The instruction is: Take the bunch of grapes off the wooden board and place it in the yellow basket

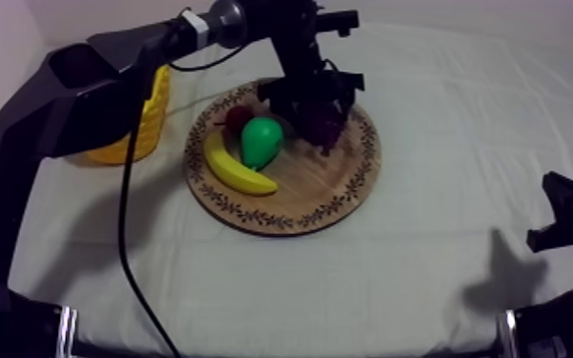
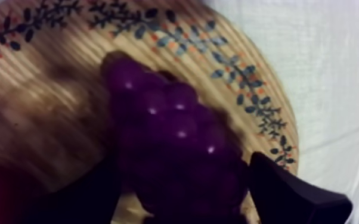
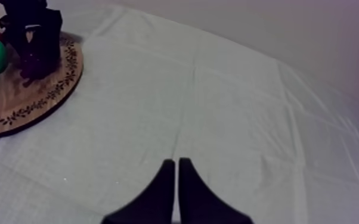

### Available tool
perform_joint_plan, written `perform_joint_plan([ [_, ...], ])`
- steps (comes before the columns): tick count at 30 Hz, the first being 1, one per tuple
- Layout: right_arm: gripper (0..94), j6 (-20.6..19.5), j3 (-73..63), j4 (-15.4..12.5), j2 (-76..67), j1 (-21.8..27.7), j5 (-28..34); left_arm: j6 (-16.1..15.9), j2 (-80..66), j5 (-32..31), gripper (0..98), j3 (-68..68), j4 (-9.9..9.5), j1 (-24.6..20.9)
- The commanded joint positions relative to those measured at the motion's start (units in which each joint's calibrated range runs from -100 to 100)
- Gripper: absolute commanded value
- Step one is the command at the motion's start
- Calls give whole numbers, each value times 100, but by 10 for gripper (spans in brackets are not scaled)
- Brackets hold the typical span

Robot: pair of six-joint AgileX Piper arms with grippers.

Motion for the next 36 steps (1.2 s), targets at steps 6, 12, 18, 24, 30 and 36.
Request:
perform_joint_plan([
  [6, 5, 1, -1, -2, 0, 0, -1, 34, -48, -1, 610, 139, 7, -39],
  [12, 5, 1, -1, -2, 0, 0, -1, -19, -73, -75, 564, 185, 3, -45],
  [18, 5, 1, -1, -2, 0, 0, -1, -91, -120, -191, 551, 247, 10, -46],
  [24, 5, 1, -1, -2, 0, 0, -1, -255, -521, -539, 553, 811, -21, -47],
  [30, 5, -2, -1, -2, 0, 0, -1, -580, -1395, -1047, 549, 1909, -35, -123],
  [36, 5, 1, -1, -2, 0, 0, -1, -902, -2481, -1436, 537, 3099, -105, -178],
])
